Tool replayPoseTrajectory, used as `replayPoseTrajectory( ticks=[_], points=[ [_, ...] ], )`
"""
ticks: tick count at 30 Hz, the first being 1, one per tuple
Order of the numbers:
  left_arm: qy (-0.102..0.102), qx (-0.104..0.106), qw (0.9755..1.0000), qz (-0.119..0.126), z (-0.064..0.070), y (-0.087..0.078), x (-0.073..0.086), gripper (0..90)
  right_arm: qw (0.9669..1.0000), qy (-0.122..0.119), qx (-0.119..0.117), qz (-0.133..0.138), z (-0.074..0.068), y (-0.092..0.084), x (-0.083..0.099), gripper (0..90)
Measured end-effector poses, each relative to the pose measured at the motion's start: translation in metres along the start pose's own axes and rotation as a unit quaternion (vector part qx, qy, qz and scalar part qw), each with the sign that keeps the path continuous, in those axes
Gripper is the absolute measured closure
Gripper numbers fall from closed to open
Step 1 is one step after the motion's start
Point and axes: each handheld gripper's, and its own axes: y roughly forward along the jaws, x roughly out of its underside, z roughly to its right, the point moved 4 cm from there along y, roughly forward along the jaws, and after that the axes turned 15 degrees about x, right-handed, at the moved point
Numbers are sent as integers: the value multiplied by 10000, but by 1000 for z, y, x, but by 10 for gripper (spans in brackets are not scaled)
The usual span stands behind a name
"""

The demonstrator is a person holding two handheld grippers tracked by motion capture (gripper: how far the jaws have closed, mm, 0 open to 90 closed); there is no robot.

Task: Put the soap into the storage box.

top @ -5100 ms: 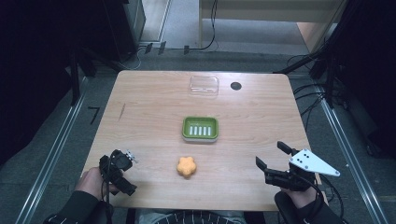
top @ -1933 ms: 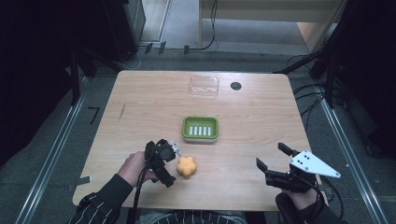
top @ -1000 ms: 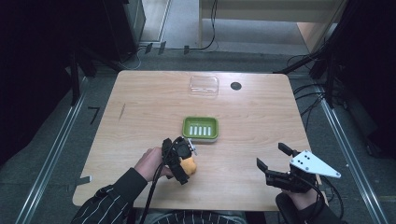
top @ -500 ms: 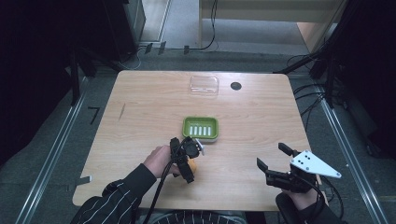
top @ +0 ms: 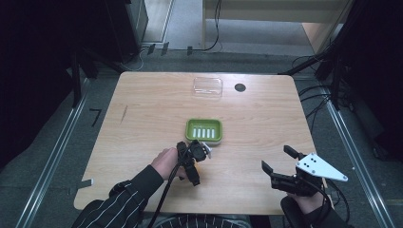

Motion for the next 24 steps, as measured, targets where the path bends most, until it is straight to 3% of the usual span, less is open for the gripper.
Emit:
replayPoseTrajectory(
  ticks=[10, 13, 24],
  points=[
    [-13, 37, 10000, -48, -4, 6, 2, 70, 10000, -8, 1, 5, 0, 0, 0, 135],
    [-7, 47, 10000, -2, -4, 6, 1, 134, 10000, 1, 1, 0, 0, 0, 0, 135],
    [-39, 103, 9999, -32, -4, 7, 3, 167, 10000, 2, 2, 4, 0, 0, 0, 134]
  ],
)
